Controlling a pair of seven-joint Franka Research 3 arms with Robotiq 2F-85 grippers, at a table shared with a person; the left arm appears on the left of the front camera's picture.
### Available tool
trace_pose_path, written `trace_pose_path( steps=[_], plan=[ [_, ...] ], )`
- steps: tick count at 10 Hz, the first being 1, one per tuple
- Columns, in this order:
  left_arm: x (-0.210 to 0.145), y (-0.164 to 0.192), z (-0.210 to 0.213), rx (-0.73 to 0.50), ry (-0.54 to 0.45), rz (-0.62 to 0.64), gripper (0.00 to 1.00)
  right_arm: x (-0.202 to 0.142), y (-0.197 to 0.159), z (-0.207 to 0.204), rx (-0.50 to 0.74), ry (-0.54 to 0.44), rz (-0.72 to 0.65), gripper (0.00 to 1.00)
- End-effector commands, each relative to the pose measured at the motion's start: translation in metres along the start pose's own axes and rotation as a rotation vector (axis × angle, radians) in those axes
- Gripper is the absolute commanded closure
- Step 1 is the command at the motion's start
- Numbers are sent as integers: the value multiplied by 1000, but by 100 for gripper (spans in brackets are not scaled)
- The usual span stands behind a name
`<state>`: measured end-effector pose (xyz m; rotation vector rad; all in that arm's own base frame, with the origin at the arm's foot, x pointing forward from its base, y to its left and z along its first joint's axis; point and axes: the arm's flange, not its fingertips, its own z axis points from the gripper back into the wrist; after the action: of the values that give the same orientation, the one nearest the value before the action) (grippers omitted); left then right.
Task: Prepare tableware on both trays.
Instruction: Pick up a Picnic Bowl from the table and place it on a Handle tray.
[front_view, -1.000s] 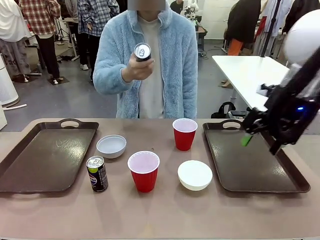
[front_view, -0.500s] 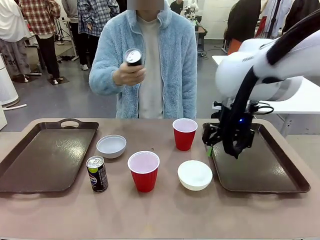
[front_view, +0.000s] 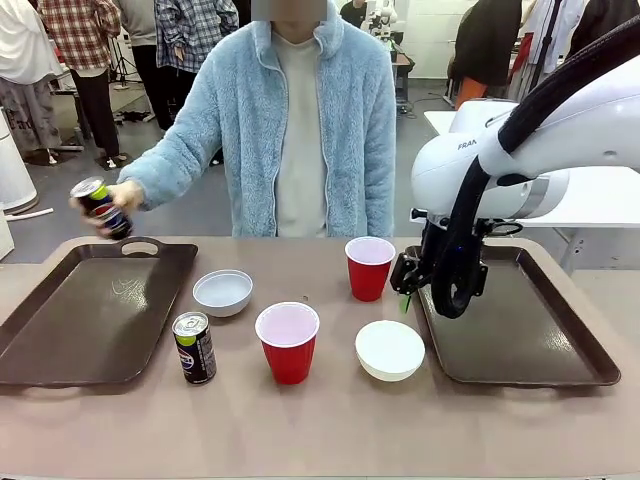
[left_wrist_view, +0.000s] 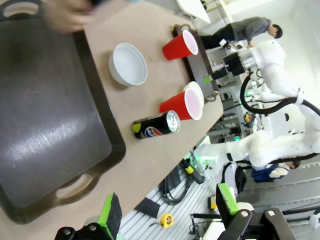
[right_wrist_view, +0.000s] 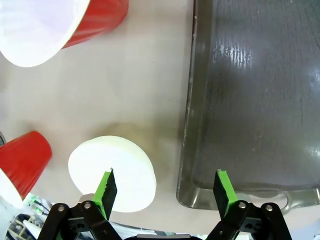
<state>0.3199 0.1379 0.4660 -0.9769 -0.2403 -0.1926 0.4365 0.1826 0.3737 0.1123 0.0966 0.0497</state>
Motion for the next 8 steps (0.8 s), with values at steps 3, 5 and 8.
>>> trace_pose_path(
  steps=[3, 5, 8],
  plan=[
    [1, -1, 0, -15, -8, -5, 0, 0, -2, 0, -2, 1, -4, 0],
    [1, -1, 0, -15, -8, -5, 0, -11, 4, -15, -15, 2, 1, 0],
    [1, -1, 0, -15, -8, -5, 0, -13, 10, -31, -29, 53, -7, 0]
  ],
)
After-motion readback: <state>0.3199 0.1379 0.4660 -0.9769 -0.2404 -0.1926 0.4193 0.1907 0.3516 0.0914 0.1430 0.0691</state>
